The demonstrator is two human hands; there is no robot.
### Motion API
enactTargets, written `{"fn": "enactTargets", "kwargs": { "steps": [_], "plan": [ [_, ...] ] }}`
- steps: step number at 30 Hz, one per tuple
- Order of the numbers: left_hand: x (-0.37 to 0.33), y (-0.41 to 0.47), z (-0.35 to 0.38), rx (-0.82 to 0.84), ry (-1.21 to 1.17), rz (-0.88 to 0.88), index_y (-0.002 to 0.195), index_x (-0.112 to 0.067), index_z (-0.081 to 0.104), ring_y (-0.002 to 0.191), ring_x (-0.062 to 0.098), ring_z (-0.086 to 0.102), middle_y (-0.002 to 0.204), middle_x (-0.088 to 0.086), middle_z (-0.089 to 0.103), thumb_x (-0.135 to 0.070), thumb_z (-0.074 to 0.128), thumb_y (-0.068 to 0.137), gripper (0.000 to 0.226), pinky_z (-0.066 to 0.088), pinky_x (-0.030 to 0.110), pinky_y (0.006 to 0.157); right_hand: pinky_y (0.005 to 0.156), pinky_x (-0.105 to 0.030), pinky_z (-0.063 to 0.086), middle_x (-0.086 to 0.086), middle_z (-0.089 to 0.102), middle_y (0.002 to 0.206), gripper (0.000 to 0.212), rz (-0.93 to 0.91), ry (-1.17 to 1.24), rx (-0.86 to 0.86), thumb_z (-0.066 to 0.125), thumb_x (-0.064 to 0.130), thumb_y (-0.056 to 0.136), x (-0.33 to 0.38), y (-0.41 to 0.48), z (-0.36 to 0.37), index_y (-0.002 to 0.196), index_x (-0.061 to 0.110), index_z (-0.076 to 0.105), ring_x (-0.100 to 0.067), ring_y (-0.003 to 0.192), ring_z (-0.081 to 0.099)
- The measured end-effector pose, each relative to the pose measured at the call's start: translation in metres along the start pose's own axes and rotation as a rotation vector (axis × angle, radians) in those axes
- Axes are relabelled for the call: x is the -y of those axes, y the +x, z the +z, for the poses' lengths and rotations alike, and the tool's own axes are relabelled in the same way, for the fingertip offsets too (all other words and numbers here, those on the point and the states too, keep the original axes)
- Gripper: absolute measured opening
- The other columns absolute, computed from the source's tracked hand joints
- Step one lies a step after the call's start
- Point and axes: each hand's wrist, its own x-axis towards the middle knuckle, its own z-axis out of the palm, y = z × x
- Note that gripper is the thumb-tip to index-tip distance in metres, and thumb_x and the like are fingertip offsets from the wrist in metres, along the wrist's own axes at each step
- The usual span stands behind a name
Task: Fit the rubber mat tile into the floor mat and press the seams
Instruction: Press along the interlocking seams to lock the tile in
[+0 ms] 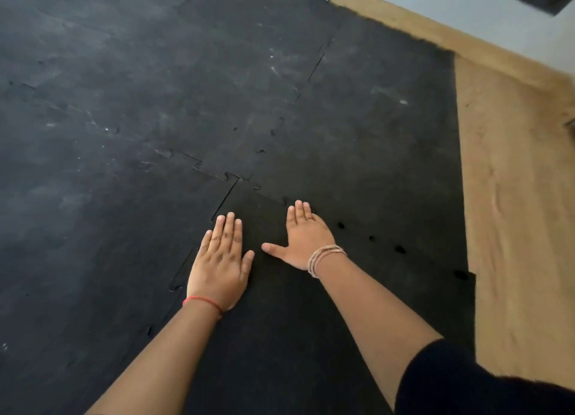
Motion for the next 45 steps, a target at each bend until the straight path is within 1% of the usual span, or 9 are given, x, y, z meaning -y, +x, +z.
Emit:
{"fn": "enactTargets", "kwargs": {
  "steps": [4, 8, 13, 20, 24, 30, 33, 37, 45],
  "plan": [
    [-0.001, 0.000, -0.004, 0.048, 0.022, -0.002, 0.140, -0.011, -0.018, 0.134, 0.011, -0.025, 0.151, 0.004, -0.022, -0.048, -0.009, 0.083, 0.069, -0.013, 0.030, 0.112, 0.117, -0.035, 0.001, -0.004, -0.014, 0.158, 0.080, -0.071, 0.177, -0.012, 0.024, 0.060, 0.092, -0.029, -0.007, 0.003, 0.148, 0.013, -0.007, -0.019, 0.144, -0.012],
    [-0.019, 0.023, -0.010, 0.080, 0.023, 0.030, 0.144, -0.005, -0.008, 0.141, 0.018, -0.015, 0.155, 0.011, -0.013, -0.032, 0.014, 0.095, 0.060, -0.010, 0.029, 0.113, 0.116, -0.034, -0.006, -0.005, -0.022, 0.153, 0.087, 0.139, 0.150, -0.337, 0.006, 0.068, 0.083, -0.049, -0.045, 0.060, 0.144, 0.009, -0.015, -0.020, 0.143, -0.017],
    [-0.066, 0.051, 0.003, 0.072, 0.020, 0.305, 0.141, -0.014, -0.016, 0.133, 0.008, -0.024, 0.153, 0.000, -0.018, -0.049, -0.017, 0.075, 0.075, -0.015, 0.026, 0.109, 0.113, -0.035, -0.010, -0.011, -0.015, 0.156, 0.099, 0.247, 0.150, -0.363, -0.012, 0.073, 0.071, -0.049, -0.050, 0.073, 0.144, 0.007, -0.015, -0.022, 0.143, -0.015],
    [-0.068, 0.052, 0.008, 0.050, 0.010, 0.281, 0.135, -0.016, -0.023, 0.134, 0.012, -0.027, 0.143, -0.002, -0.028, -0.049, -0.019, 0.073, 0.070, -0.016, 0.027, 0.109, 0.111, -0.033, -0.012, -0.011, -0.014, 0.157, 0.094, 0.229, 0.198, -0.358, -0.009, 0.073, 0.071, -0.049, -0.050, 0.070, 0.140, 0.010, -0.017, -0.019, 0.137, -0.022],
    [-0.069, 0.056, 0.007, 0.075, 0.040, 0.288, 0.135, -0.017, -0.022, 0.133, 0.011, -0.026, 0.143, -0.003, -0.027, -0.050, -0.019, 0.073, 0.070, -0.015, 0.026, 0.109, 0.113, -0.033, -0.007, -0.009, -0.009, 0.158, 0.092, 0.212, 0.247, -0.292, 0.018, 0.071, 0.084, -0.055, -0.048, 0.064, 0.147, 0.009, -0.006, -0.019, 0.144, -0.011],
    [-0.077, 0.056, -0.006, 0.191, 0.054, 0.207, 0.144, -0.012, -0.013, 0.139, 0.013, -0.020, 0.154, 0.004, -0.019, -0.038, 0.013, 0.097, 0.060, -0.010, 0.030, 0.113, 0.116, -0.033, 0.004, -0.006, -0.008, 0.158, 0.085, 0.079, 0.270, -0.098, 0.030, 0.062, 0.090, -0.083, -0.050, 0.038, 0.149, 0.011, -0.002, -0.017, 0.145, -0.007],
    [-0.101, 0.049, -0.007, 0.236, 0.025, 0.154, 0.144, -0.006, -0.011, 0.141, 0.019, -0.017, 0.154, 0.010, -0.018, -0.037, 0.016, 0.097, 0.062, -0.007, 0.032, 0.115, 0.116, -0.033, -0.004, -0.006, -0.014, 0.157, 0.086, 0.164, 0.320, -0.256, 0.026, 0.064, 0.089, -0.090, -0.076, 0.069, 0.148, 0.010, -0.007, -0.019, 0.144, -0.014],
    [-0.143, 0.025, 0.015, 0.155, -0.008, 0.429, 0.141, -0.014, -0.016, 0.136, 0.013, -0.024, 0.153, 0.003, -0.019, -0.052, -0.007, 0.084, 0.069, -0.015, 0.027, 0.109, 0.113, -0.034, -0.011, -0.010, -0.021, 0.155, 0.093, 0.496, 0.290, -0.394, 0.008, 0.074, 0.079, -0.121, -0.112, 0.111, 0.140, 0.010, -0.021, -0.019, 0.138, -0.025],
    [-0.150, 0.029, 0.029, 0.083, -0.003, 0.465, 0.139, -0.021, -0.019, 0.137, 0.012, -0.023, 0.146, -0.007, -0.023, -0.058, -0.028, 0.072, 0.077, -0.017, 0.025, 0.109, 0.112, -0.032, -0.013, -0.005, -0.021, 0.154, 0.089, 0.375, 0.261, -0.400, -0.007, 0.070, 0.073, -0.136, -0.105, 0.109, 0.141, 0.014, -0.019, -0.018, 0.139, -0.023]
  ]
}}
